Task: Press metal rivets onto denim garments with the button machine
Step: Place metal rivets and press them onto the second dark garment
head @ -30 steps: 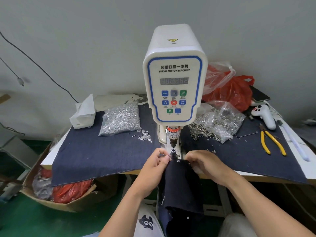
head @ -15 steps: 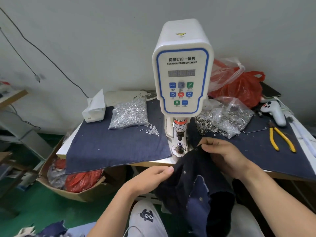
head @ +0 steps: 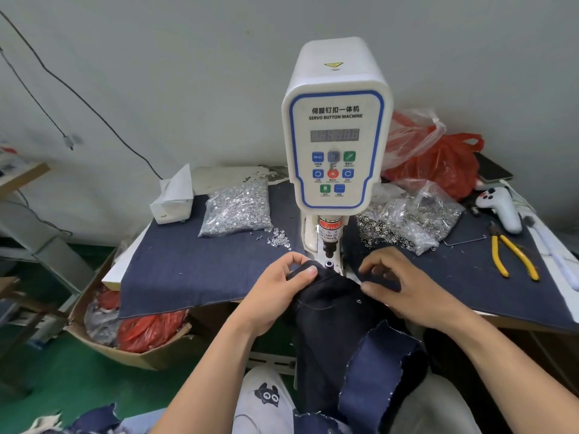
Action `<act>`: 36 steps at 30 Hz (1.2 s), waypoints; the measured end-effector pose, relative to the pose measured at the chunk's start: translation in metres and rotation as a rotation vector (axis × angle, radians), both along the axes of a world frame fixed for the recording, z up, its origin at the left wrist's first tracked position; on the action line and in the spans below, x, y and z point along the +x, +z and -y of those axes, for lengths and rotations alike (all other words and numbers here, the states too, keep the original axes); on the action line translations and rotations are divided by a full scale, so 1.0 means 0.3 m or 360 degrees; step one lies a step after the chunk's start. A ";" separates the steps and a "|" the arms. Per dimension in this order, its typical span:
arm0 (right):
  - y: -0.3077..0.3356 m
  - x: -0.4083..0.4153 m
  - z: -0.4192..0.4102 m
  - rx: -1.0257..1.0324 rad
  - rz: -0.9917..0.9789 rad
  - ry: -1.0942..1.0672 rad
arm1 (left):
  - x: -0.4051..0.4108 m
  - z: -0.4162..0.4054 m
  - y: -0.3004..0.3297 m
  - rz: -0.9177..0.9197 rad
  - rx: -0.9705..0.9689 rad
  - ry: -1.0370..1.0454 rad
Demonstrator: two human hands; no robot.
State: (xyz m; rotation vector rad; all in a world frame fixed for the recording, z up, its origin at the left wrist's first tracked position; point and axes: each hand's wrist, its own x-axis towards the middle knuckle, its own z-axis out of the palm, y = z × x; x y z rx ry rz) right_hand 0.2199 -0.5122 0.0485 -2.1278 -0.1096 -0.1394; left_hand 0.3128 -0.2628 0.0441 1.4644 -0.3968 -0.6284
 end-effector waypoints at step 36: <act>-0.118 0.338 0.151 -0.1027 -0.0285 -0.0872 | 0.112 -0.003 -0.106 0.0662 0.0762 -0.0013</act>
